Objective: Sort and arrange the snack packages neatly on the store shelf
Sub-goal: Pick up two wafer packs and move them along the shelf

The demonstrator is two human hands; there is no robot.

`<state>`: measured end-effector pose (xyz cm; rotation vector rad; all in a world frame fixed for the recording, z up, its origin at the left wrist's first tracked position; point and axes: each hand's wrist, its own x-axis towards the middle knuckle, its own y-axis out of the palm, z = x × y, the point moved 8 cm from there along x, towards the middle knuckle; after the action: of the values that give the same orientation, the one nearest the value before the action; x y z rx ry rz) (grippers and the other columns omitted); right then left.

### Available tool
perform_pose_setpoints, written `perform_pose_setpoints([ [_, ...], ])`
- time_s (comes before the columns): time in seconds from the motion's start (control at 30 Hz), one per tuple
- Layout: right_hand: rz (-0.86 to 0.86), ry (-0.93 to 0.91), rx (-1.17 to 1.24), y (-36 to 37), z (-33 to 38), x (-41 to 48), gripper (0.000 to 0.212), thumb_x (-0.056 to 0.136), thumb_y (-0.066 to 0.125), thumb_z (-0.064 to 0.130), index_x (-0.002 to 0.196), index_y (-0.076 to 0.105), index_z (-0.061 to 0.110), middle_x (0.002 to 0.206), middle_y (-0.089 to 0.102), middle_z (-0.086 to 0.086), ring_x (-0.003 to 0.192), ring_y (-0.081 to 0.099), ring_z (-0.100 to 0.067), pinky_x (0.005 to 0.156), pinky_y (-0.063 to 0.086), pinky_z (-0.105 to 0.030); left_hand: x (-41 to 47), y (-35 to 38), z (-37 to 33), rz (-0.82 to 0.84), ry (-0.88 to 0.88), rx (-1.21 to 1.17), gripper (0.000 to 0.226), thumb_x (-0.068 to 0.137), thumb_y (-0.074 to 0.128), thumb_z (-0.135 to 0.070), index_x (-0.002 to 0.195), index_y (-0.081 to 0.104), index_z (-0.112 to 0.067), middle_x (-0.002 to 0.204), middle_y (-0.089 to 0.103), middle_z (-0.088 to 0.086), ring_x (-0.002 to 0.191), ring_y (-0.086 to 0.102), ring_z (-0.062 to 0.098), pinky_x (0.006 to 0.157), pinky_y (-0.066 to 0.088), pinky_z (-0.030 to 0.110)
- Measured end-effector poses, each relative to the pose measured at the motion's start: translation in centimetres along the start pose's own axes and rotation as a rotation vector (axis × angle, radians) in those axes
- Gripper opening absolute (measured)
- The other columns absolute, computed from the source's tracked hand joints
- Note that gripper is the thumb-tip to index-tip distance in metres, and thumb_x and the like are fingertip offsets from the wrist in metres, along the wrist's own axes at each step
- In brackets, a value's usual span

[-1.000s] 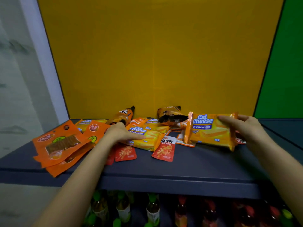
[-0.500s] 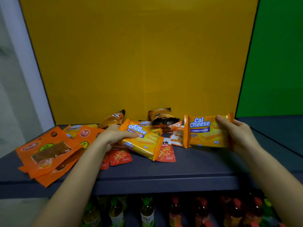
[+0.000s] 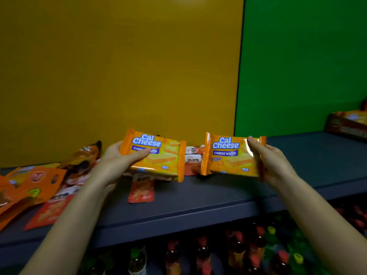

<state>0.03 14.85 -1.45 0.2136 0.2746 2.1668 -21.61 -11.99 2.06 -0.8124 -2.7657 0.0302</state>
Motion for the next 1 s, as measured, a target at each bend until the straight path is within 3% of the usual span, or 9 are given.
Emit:
perform_pose_setpoints([
  [0.13, -0.110, -0.021, -0.034, -9.4, 3.1, -0.9, 0.020, 0.086, 0.063, 0.032, 0.090, 0.061, 0.013, 0.073, 0.069, -0.005, 0.059, 0.067, -0.019, 0.061, 0.057, -0.035, -0.3, 9.5, -0.7, 0.070, 0.002, -0.085, 0.012, 0.081, 0.069, -0.016, 0.090, 0.062, -0.014, 0.081, 0.067, 0.006, 0.051, 0.063, 0.006, 0.049, 0.054, 0.021],
  [0.23, -0.213, -0.056, -0.063, -17.6, 5.6, -1.7, 0.019, 0.086, 0.063, 0.032, 0.086, 0.061, 0.014, 0.070, 0.069, -0.004, 0.052, 0.067, -0.016, 0.053, 0.057, -0.032, -1.2, 18.2, -1.2, 0.152, -0.036, -0.126, 0.016, 0.080, 0.070, -0.016, 0.095, 0.064, -0.015, 0.087, 0.070, 0.006, 0.070, 0.066, 0.017, 0.066, 0.057, 0.031],
  [0.37, -0.282, -0.067, -0.095, -26.8, 7.7, -2.9, 0.019, 0.087, 0.063, 0.031, 0.089, 0.062, 0.012, 0.077, 0.068, -0.006, 0.050, 0.066, -0.014, 0.049, 0.055, -0.028, -2.6, 28.7, -1.8, 0.243, -0.025, -0.143, 0.009, 0.081, 0.069, -0.015, 0.086, 0.063, -0.018, 0.073, 0.070, -0.005, 0.054, 0.064, 0.005, 0.057, 0.051, 0.021],
  [0.5, -0.375, -0.084, -0.108, -35.8, 10.0, -4.1, 0.018, 0.086, 0.063, 0.032, 0.085, 0.061, 0.014, 0.068, 0.069, -0.003, 0.049, 0.066, -0.014, 0.049, 0.054, -0.028, -4.2, 38.2, -2.3, 0.332, -0.031, -0.181, 0.009, 0.082, 0.067, -0.013, 0.089, 0.063, -0.017, 0.080, 0.069, -0.002, 0.060, 0.063, 0.007, 0.060, 0.050, 0.018],
  [0.63, -0.446, -0.089, -0.121, -43.0, 12.3, -4.6, 0.019, 0.086, 0.063, 0.035, 0.082, 0.060, 0.016, 0.075, 0.067, -0.005, 0.047, 0.065, -0.015, 0.045, 0.052, -0.026, -5.0, 46.3, -3.6, 0.441, -0.072, -0.211, 0.005, 0.083, 0.062, -0.010, 0.086, 0.064, -0.014, 0.059, 0.070, -0.008, 0.046, 0.062, 0.004, 0.053, 0.050, 0.017],
  [0.8, -0.502, -0.110, -0.108, -49.7, 14.6, -3.8, 0.021, 0.086, 0.063, 0.035, 0.089, 0.059, 0.015, 0.086, 0.068, -0.009, 0.067, 0.067, -0.024, 0.070, 0.055, -0.043, -4.5, 55.1, -5.5, 0.515, -0.069, -0.210, 0.007, 0.085, 0.059, -0.009, 0.081, 0.062, -0.013, 0.052, 0.068, -0.008, 0.041, 0.060, 0.003, 0.046, 0.050, 0.015],
  [1.0, -0.539, -0.153, -0.083, -56.6, 16.9, -0.3, 0.018, 0.086, 0.064, 0.033, 0.086, 0.061, 0.015, 0.072, 0.070, -0.004, 0.049, 0.068, -0.015, 0.044, 0.055, -0.029, -2.5, 65.5, -6.6, 0.564, -0.075, -0.204, 0.008, 0.085, 0.058, -0.010, 0.079, 0.060, -0.014, 0.048, 0.066, -0.007, 0.038, 0.059, 0.004, 0.044, 0.050, 0.014],
])
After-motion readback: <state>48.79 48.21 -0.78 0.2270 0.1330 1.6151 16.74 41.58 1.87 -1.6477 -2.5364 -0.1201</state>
